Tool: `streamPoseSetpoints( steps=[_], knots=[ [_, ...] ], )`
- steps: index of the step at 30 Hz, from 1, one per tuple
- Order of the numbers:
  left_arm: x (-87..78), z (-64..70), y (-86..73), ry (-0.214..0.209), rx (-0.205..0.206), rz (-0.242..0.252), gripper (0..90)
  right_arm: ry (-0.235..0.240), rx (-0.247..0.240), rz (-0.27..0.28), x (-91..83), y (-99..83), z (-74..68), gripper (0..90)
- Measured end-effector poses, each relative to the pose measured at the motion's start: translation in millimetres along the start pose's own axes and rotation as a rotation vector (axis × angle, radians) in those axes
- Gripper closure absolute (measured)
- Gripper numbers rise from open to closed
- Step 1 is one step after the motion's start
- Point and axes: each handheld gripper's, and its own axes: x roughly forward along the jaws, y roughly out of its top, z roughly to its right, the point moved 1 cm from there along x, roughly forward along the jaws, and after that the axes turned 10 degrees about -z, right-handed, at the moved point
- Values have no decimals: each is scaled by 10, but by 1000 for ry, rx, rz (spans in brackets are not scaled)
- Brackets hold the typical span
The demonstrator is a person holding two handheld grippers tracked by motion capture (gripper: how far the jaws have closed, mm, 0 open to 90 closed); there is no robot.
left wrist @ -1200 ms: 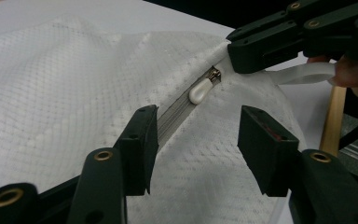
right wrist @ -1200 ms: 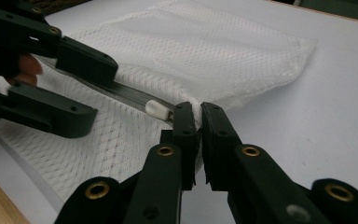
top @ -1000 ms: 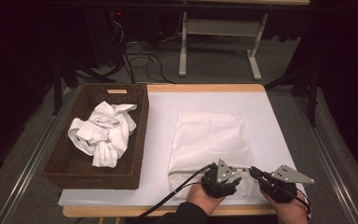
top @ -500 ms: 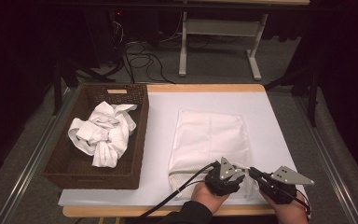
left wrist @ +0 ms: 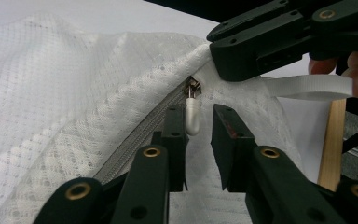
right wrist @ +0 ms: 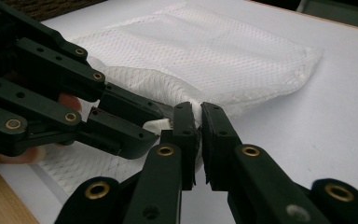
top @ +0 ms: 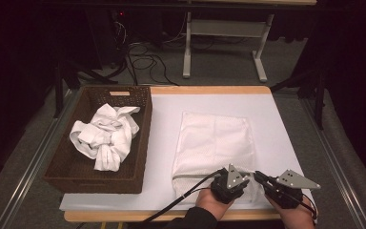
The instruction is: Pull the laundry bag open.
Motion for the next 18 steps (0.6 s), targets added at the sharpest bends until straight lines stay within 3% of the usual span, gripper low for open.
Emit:
streamPoseSetpoints(
  steps=[9, 18],
  knots=[
    [-3, -19, 8, 2, -5, 7, 819, 4, 4, -3, 8, -2, -6, 863],
    [-58, -34, 51, 0, -25, 57, 844, 5, -13, -4, 16, 1, -10, 863]
  ],
)
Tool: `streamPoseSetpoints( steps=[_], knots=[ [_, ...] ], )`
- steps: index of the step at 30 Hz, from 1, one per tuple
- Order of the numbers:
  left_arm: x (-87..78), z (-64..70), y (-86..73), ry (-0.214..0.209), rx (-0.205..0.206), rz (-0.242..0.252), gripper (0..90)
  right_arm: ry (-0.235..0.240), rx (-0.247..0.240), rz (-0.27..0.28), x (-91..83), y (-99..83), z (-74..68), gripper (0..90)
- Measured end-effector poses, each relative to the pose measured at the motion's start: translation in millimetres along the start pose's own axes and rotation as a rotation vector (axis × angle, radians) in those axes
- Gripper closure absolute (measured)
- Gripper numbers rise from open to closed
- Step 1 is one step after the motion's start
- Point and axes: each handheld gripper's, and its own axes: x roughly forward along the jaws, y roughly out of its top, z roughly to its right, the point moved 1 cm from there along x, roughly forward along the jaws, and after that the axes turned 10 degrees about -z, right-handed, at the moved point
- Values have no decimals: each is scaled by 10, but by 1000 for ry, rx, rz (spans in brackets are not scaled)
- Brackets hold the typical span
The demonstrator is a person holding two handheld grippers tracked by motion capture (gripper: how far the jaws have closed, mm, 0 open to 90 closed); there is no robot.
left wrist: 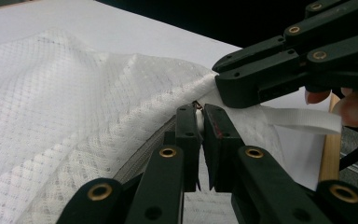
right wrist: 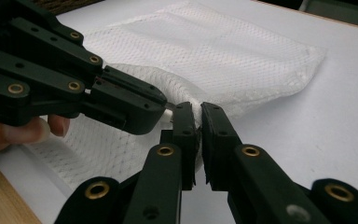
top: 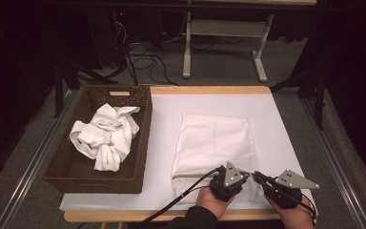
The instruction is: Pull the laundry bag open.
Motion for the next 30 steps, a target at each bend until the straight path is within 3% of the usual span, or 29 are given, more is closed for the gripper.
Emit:
streamPoseSetpoints(
  steps=[10, 15, 30],
  knots=[
    [49, -1, 9, -2, -10, -20, 820, 7, 1, 1, 1, -1, -6, 862],
    [52, 19, 1, 6, 7, -25, 857, 5, 2, -1, 1, -1, -12, 863],
    [14, 9, -4, 7, 4, -30, 861, -1, 1, -14, 8, -4, -8, 866]
  ],
)
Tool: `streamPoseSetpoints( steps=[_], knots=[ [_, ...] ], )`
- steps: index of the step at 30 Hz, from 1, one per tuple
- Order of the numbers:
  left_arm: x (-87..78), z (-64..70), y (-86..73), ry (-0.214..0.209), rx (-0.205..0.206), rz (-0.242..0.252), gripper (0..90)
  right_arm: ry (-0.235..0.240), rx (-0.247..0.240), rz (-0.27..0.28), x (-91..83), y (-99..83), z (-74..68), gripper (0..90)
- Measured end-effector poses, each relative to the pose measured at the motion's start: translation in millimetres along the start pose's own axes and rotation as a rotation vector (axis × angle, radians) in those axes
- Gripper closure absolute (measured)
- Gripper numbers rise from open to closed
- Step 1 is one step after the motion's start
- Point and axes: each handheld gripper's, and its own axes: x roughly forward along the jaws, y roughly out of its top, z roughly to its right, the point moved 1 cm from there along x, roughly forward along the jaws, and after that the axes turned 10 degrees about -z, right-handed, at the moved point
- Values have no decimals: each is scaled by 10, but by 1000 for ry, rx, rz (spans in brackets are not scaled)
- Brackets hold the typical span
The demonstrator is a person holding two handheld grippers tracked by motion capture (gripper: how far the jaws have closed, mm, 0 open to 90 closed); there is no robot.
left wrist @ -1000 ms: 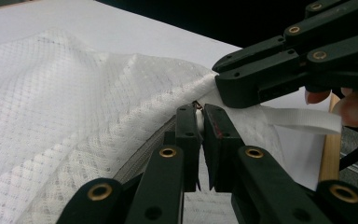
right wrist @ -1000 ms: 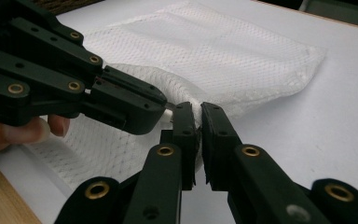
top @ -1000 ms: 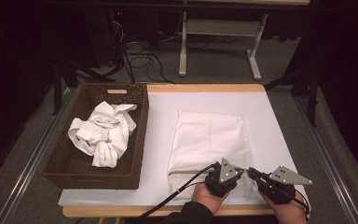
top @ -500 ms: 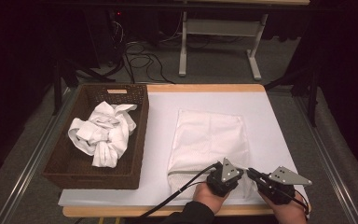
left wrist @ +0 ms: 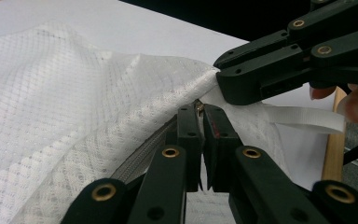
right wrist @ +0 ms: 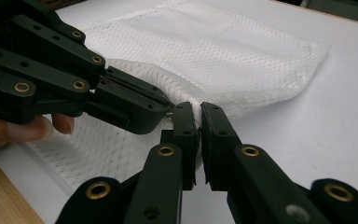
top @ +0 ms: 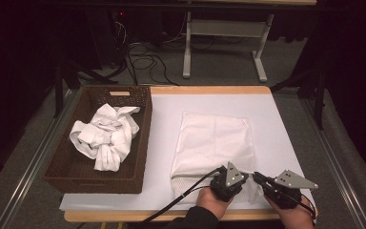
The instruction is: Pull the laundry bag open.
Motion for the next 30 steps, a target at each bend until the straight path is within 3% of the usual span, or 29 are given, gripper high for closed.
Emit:
streamPoseSetpoints(
  steps=[22, 30],
  knots=[
    [-83, -96, -71, 7, -14, -8, 861, -6, 16, -6, -4, -10, 17, 866],
    [-134, -135, -99, 11, -19, -15, 861, -3, 2, -3, 0, -7, 17, 866]
  ],
)
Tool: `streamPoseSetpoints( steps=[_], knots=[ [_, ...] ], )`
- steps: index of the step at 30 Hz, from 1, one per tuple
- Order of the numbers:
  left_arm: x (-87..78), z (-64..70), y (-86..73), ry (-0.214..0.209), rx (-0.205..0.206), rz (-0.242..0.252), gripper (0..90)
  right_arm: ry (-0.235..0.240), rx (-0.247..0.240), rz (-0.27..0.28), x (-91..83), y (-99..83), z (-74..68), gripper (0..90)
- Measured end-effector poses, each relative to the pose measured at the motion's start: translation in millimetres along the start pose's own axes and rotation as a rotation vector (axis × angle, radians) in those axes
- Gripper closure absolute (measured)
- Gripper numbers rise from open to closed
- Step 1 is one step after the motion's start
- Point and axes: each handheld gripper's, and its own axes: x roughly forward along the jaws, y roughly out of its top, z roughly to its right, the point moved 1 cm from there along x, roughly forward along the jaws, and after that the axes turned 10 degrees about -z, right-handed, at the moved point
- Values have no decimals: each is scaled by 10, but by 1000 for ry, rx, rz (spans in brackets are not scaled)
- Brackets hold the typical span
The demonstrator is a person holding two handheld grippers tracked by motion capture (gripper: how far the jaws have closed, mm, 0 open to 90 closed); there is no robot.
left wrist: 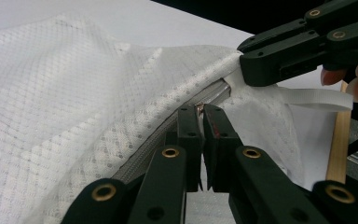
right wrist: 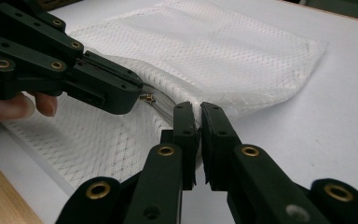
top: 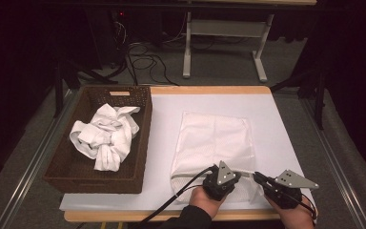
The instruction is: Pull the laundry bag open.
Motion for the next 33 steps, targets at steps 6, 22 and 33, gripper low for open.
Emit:
streamPoseSetpoints(
  steps=[6, 22, 33],
  knots=[
    [-44, -58, -42, 3, -14, -2, 861, -8, 6, -6, -6, -5, 9, 866],
    [-128, -148, -136, 21, -32, -8, 861, -12, 13, -15, -5, -5, -6, 867],
    [-396, -376, -307, 84, -66, -51, 861, -12, 21, -14, -13, -16, 22, 867]
  ],
)
